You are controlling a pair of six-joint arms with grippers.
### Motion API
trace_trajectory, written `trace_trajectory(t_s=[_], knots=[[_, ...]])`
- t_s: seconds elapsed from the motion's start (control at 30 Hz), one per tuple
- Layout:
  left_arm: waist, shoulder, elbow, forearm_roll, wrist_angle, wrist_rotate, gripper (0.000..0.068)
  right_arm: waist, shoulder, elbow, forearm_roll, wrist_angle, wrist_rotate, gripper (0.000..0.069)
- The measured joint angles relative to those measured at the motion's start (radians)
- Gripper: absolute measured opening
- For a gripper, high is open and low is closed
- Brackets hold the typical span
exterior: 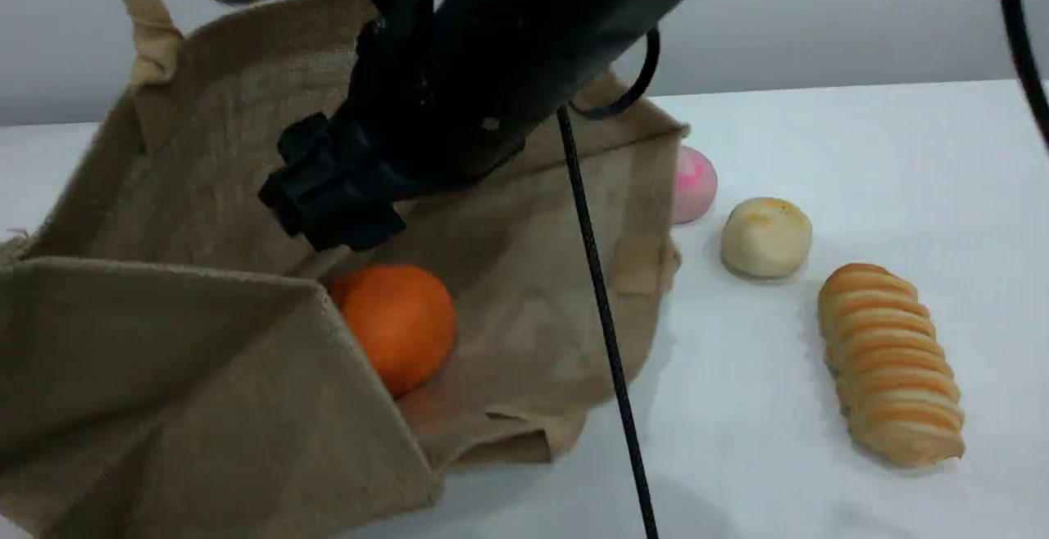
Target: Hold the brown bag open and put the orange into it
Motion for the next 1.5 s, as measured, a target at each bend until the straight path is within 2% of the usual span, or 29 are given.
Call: trace_trajectory(t_s=[0.57, 0.87, 1.17, 1.27, 1.5], knots=[[0.000, 0.062, 0.003, 0.005, -0.001, 0.001, 0.0094, -0.002, -0.313, 0.000, -0.188, 0.326, 0.010, 0.0491], [0.000, 0.062, 0.128, -0.006, -0.039, 0.004, 0.0094, -0.002, -0.471, 0.000, -0.364, 0.490, 0.180, 0.0491], [0.000, 0.062, 0.289, -0.006, -0.177, 0.011, 0.0094, -0.002, -0.506, 0.001, -0.473, 0.687, 0.304, 0.0491], [0.000, 0.062, 0.321, -0.004, -0.190, 0.026, 0.0094, -0.002, -0.506, 0.001, -0.506, 0.745, 0.337, 0.0491], [0.000, 0.062, 0.324, 0.009, -0.205, 0.032, 0.0114, -0.002, -0.506, 0.001, -0.523, 0.781, 0.349, 0.0491]])
